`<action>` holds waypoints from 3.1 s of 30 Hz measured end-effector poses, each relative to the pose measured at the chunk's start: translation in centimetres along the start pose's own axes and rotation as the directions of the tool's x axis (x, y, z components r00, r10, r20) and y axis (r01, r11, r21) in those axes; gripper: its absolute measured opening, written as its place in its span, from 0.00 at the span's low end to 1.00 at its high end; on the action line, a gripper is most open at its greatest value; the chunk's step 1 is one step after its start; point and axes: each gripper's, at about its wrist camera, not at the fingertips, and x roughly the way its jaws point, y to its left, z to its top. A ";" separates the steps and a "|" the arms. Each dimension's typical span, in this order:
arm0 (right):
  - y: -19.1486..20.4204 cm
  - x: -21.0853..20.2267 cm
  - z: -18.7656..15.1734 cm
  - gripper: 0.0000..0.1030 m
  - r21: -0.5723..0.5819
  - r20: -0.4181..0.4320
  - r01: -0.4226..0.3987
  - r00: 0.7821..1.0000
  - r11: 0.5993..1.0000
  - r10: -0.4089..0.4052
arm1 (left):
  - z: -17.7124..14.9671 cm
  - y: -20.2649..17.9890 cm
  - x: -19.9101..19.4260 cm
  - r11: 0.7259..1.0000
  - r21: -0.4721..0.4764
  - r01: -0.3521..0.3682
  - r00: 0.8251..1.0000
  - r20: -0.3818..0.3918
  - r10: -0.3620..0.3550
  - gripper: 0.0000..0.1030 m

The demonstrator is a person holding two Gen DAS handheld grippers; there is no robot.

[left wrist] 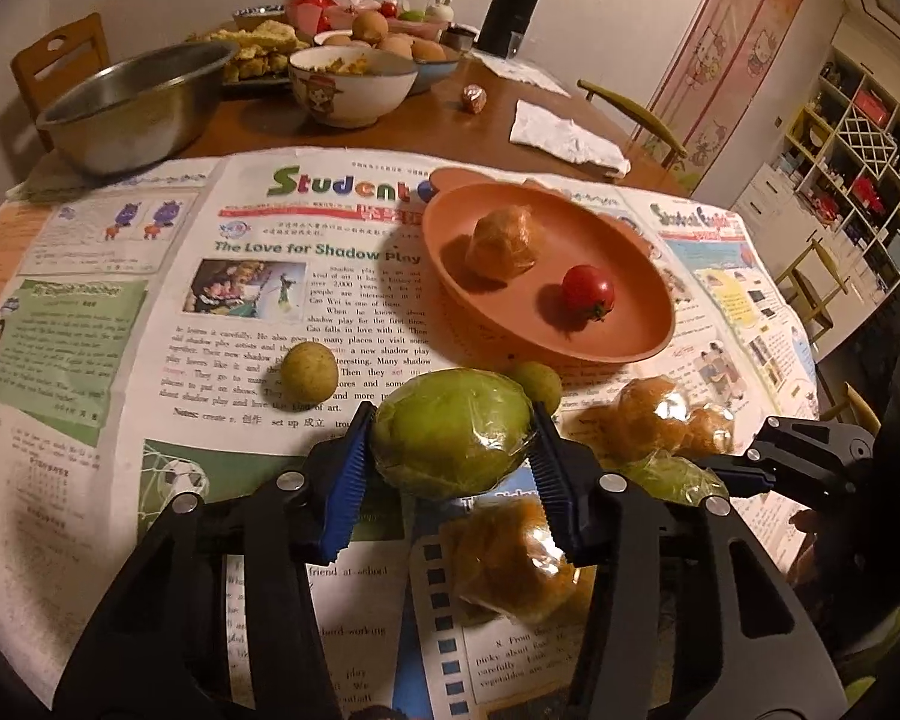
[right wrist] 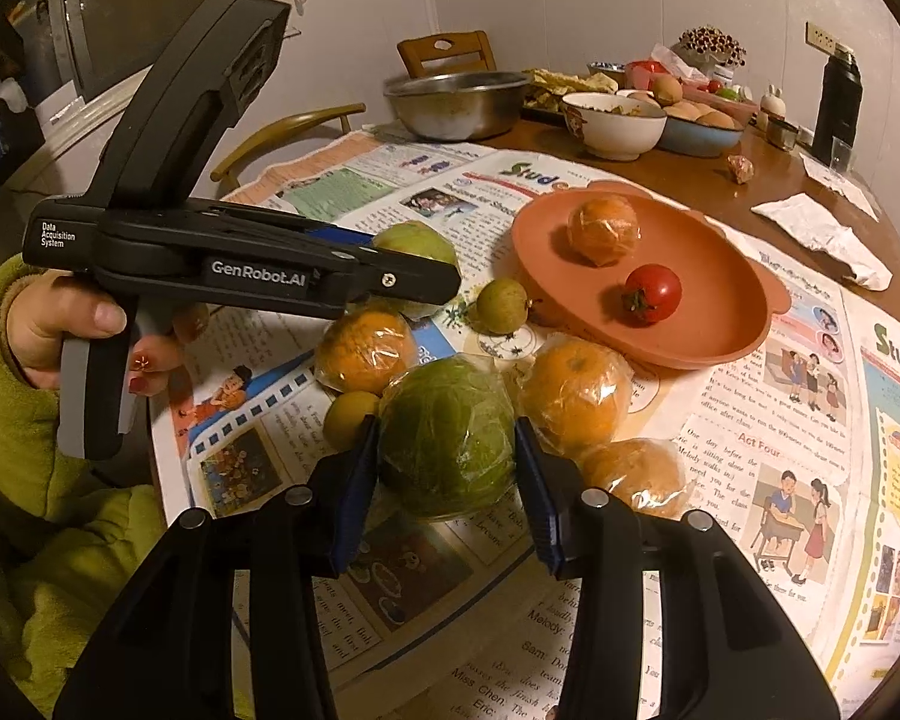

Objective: Organize fruits
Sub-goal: 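Grasp a bagged green fruit with the right tool while the left tool grasps another, then carry the green fruit with the right tool while the left tool carries its green fruit to the plate, then lower and release the green fruit with the right tool while the left tool releases its own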

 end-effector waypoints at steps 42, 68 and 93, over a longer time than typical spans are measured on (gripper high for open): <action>-9.0 -5.7 3.0 0.41 0.112 0.155 0.135 0.976 0.984 -0.151 | 4.7 -4.4 0.6 0.994 0.109 0.003 1.000 0.013 -0.005 0.41; -11.6 -3.4 5.0 0.41 0.117 0.129 0.132 0.981 0.984 -0.147 | 5.6 -5.4 3.9 0.989 0.150 -0.001 0.999 -0.049 0.008 0.41; -12.5 0.1 6.0 0.41 0.096 0.051 0.109 0.992 0.989 -0.114 | 5.8 -4.8 5.8 0.987 0.160 -0.021 0.995 -0.092 0.037 0.41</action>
